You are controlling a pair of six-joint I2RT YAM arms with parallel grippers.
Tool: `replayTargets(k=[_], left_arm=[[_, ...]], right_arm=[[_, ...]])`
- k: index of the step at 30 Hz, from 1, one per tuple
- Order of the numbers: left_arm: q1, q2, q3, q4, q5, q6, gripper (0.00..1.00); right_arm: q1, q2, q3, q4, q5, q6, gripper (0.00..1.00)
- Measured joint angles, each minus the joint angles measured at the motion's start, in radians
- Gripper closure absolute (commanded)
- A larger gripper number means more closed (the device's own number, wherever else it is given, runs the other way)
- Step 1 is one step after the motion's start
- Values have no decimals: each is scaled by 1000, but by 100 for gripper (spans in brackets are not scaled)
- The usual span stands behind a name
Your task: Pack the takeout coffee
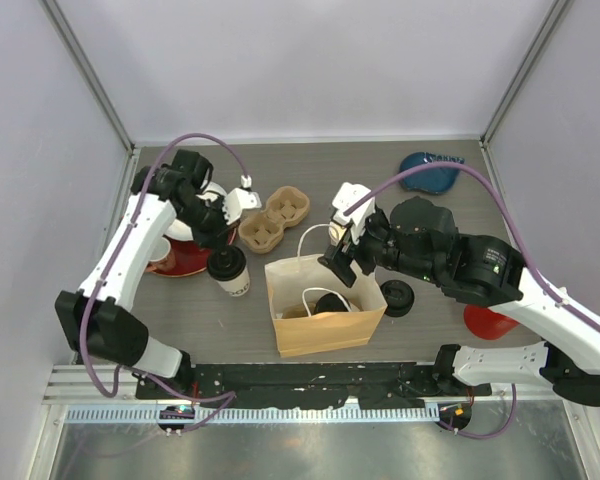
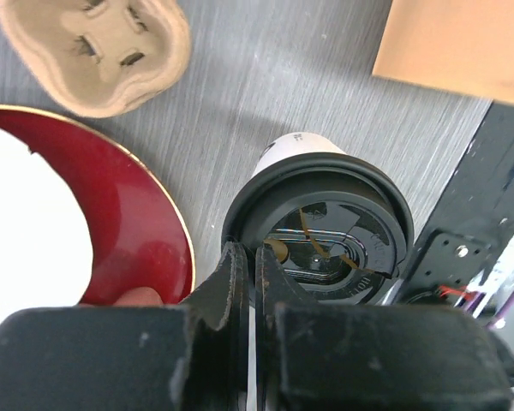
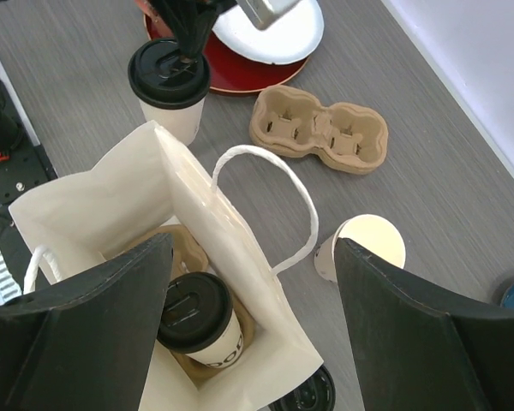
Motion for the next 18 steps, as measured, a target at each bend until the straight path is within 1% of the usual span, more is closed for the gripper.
replayTargets(k=[1,8,13,16,18], left_arm=[[0,-24,12,-3,1,-60,100],[0,-157,142,-10,-1,-324,100],[-11,-233,311,-9,-6,-467,100],[-48,-264,382,-13,-17,-527,100],[-77,-262,460,-27,-22,-561,100]], right_arm=[[0,0,1,5,8,8,19],[0,-3,10,40,45,47,19],[0,-10,10,59,77,54,19],[0,-12,10,65,90,55,19],[0,-12,10,69,97,56,19]])
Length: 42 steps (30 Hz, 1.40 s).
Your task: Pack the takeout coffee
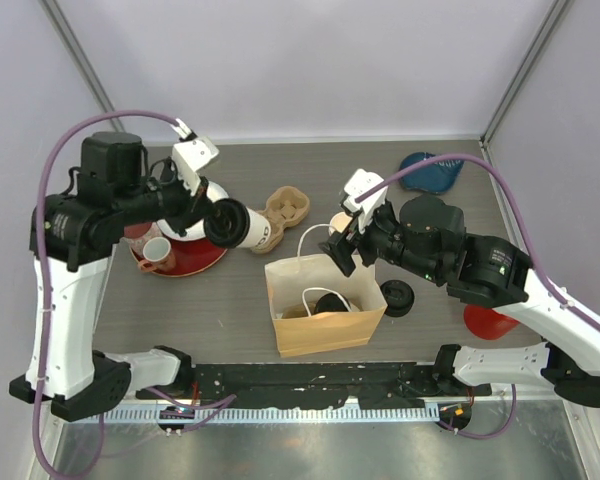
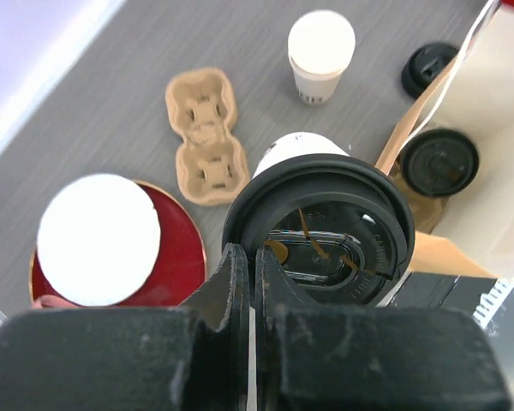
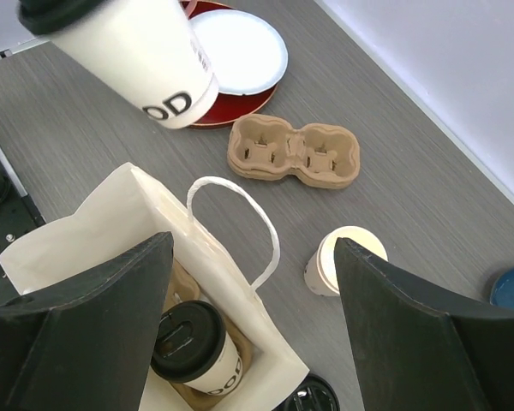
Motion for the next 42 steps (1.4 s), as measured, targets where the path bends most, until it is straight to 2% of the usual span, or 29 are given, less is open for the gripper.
replayTargets(k=[5,8,14,20,25,29,36,42], left_arm=[[-40,66,267,4,1,-52,100],[-88,83,337,16,0,-76,100],[-206,87,340,5,12,-105,100],[-245,55,338,5,48,-103,100],[-259,-21,239,4,106,-100,100],[-319,-17,197,2,118,-98,100],[-484,90,134,4,23,-93,100],[-544,140,121,2,-90,-73,100]], right_arm=[[0,2,0,3,12,0,19],[0,7,0,3,19,0,19],[0,11,0,3,34,10,19],[0,11,0,3,62,18,19],[0,11,0,2,103,29,19],[0,8,0,2,133,41,19],[0,-2,0,-14,156,56,19],[0,-2,0,-22,161,62,19]])
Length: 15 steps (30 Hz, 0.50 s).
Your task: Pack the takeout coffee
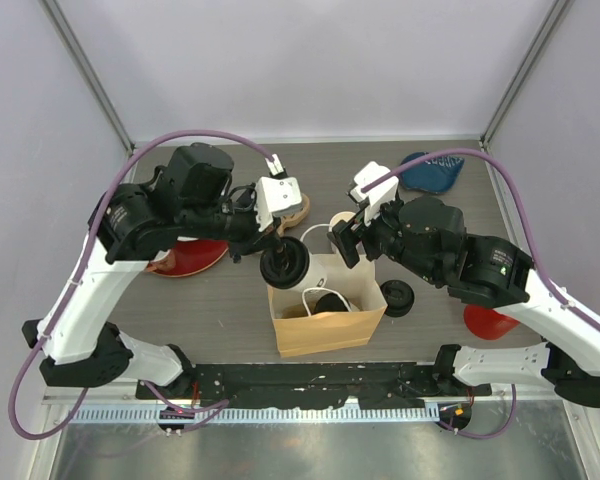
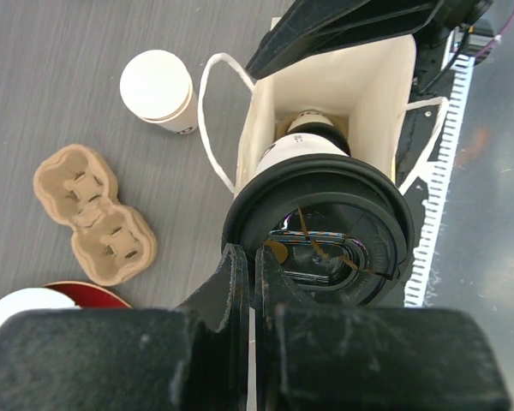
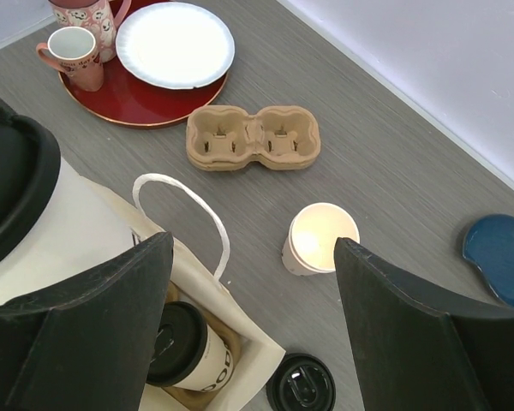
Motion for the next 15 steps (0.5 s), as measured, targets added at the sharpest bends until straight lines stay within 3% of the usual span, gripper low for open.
replayTargets(k=[15], left_arm=[[-197,47,-117,2,-201,24,100]], right_arm=[[-2,-10,-14,-35,8,5,18]])
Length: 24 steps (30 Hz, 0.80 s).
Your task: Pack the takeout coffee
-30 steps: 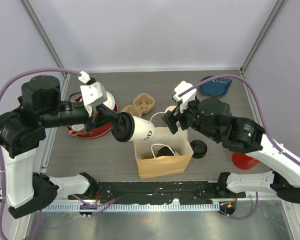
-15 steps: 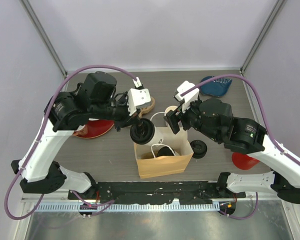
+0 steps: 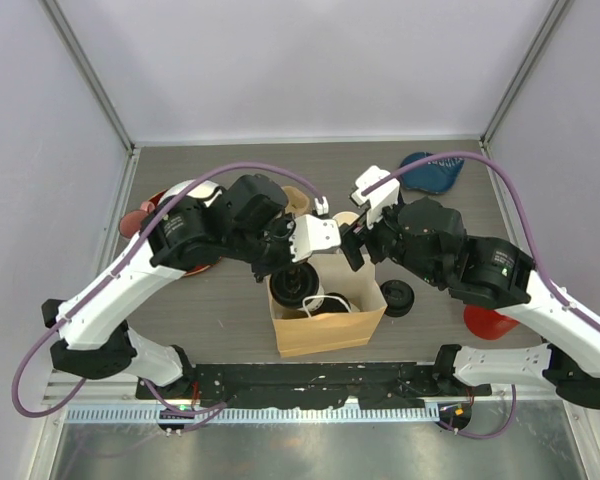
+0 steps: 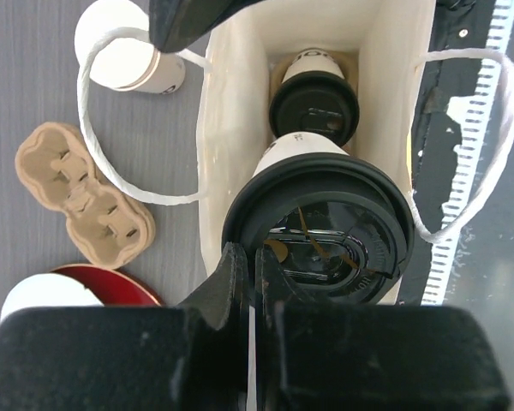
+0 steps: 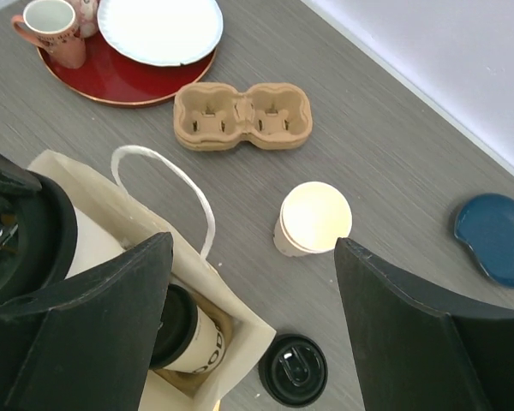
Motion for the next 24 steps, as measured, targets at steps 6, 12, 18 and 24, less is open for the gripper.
replayTargets(k=[6,12,18,24], left_arm=[[-35,27,-3,1,-92,15,100],[-38,67,-8,-6,-136,52,100],[-42,89,-32,-10,-109,80,100],[-42,124,-78,-3,-68,97,100]], right_arm=[[-7,-24,-24,-51,41,27,17],[-45,-29,-39,-89,83,80,17],[-119,-16,-44,-111,-19,110,25],[-328,42,-77,-105,-372,100,29]])
